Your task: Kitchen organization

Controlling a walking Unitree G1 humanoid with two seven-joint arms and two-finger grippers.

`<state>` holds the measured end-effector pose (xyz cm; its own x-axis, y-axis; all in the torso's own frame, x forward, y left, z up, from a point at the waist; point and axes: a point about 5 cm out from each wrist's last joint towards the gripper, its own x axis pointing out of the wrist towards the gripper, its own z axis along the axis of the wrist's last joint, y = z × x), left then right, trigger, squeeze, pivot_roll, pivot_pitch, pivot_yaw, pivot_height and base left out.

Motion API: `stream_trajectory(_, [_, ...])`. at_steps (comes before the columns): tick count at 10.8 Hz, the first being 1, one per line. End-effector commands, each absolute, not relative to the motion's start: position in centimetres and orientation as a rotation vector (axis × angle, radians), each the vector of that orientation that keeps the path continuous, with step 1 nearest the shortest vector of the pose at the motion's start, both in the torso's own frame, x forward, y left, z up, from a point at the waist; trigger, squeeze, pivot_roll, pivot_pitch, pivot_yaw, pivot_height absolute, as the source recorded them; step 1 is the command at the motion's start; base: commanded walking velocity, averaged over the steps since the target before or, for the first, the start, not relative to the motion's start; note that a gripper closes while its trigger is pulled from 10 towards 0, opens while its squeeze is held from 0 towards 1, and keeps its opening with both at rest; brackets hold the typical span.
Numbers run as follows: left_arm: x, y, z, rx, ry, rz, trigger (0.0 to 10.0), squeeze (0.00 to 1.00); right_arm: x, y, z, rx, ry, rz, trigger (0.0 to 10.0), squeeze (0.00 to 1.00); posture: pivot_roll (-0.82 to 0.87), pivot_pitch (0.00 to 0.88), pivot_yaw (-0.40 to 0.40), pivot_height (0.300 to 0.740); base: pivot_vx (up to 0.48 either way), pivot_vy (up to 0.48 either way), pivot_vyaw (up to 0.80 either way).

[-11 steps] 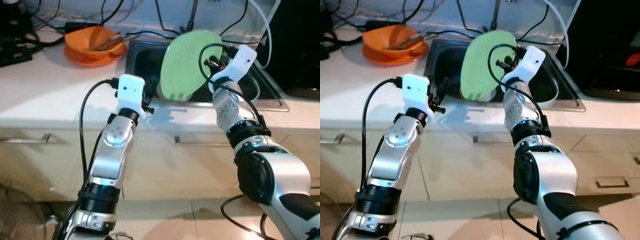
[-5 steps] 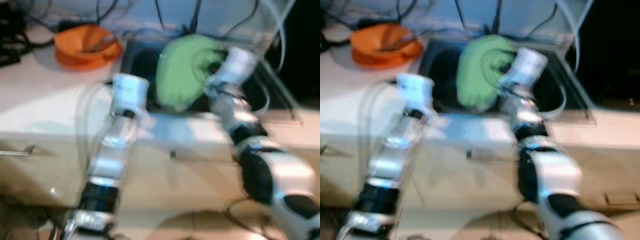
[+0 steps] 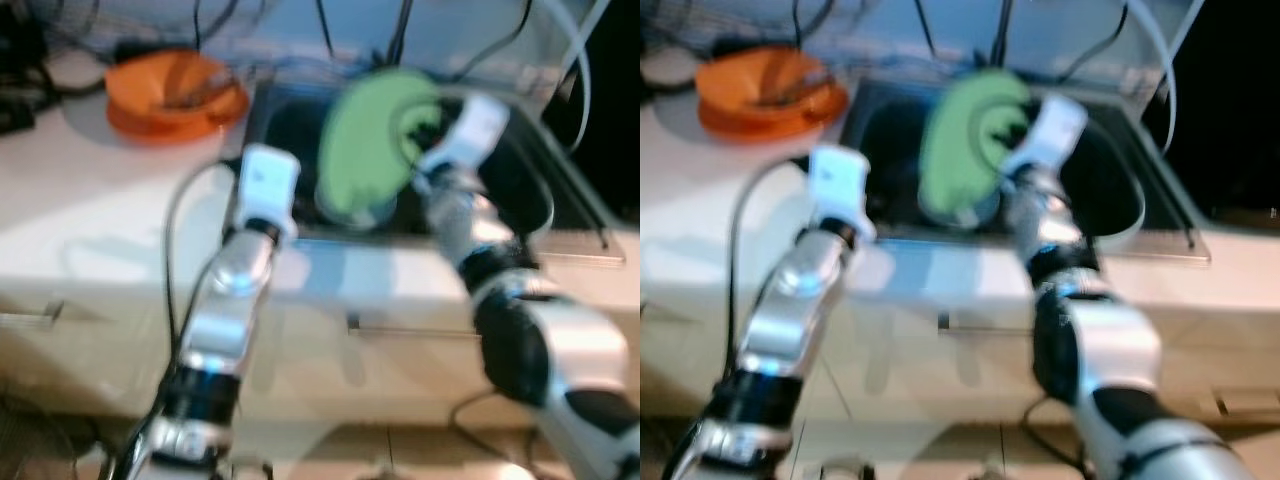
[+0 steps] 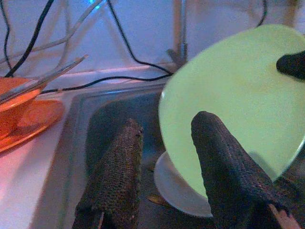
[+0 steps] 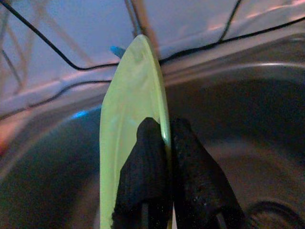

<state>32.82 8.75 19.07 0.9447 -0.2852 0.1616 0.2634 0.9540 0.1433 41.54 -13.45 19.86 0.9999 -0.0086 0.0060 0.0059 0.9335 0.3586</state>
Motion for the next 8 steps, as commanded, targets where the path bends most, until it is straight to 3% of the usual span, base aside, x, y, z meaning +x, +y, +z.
stream_trajectory(1, [32.6, 8.6, 19.4, 0.119, -0.192, -0.290, 10.0, 0.00, 41.8, -13.2, 20.6, 0.325, -0.007, 0.004, 10.0, 0.00, 0.15, 0.034, -0.086, 0.740, 0.000, 0.000, 0.00])
stream_trajectory(4, [32.8, 8.5, 19.2, 0.123, -0.179, -0.298, 10.0, 0.00, 41.5, -12.7, 18.8, 0.242, 0.124, -0.005, 10.0, 0.00, 0.16, 0.031, -0.090, 0.740, 0.000, 0.000, 0.00])
stream_trajectory(5, [32.8, 8.5, 19.2, 0.125, -0.176, -0.297, 10.0, 0.00, 41.5, -12.6, 18.6, 0.234, 0.138, -0.001, 10.0, 0.83, 0.16, 0.033, -0.091, 0.740, 0.000, 0.000, 0.00])
stream_trajectory(6, [32.8, 8.6, 19.1, 0.128, -0.171, -0.293, 10.0, 0.00, 41.4, -12.4, 18.3, 0.228, 0.148, 0.008, 10.0, 1.00, 0.16, 0.033, -0.091, 0.740, 0.000, 0.000, 0.00])
stream_trajectory(7, [32.8, 8.6, 19.0, 0.127, -0.169, -0.292, 10.0, 0.00, 41.4, -12.0, 18.2, 0.231, 0.149, 0.035, 10.0, 1.00, 0.16, 0.034, -0.091, 0.740, 0.000, 0.000, 0.00])
stream_trajectory(8, [32.8, 8.6, 18.9, 0.127, -0.166, -0.293, 10.0, 0.00, 41.3, -11.7, 18.2, 0.223, 0.141, 0.056, 10.0, 0.87, 0.16, 0.034, -0.090, 0.740, 0.000, 0.000, 0.00])
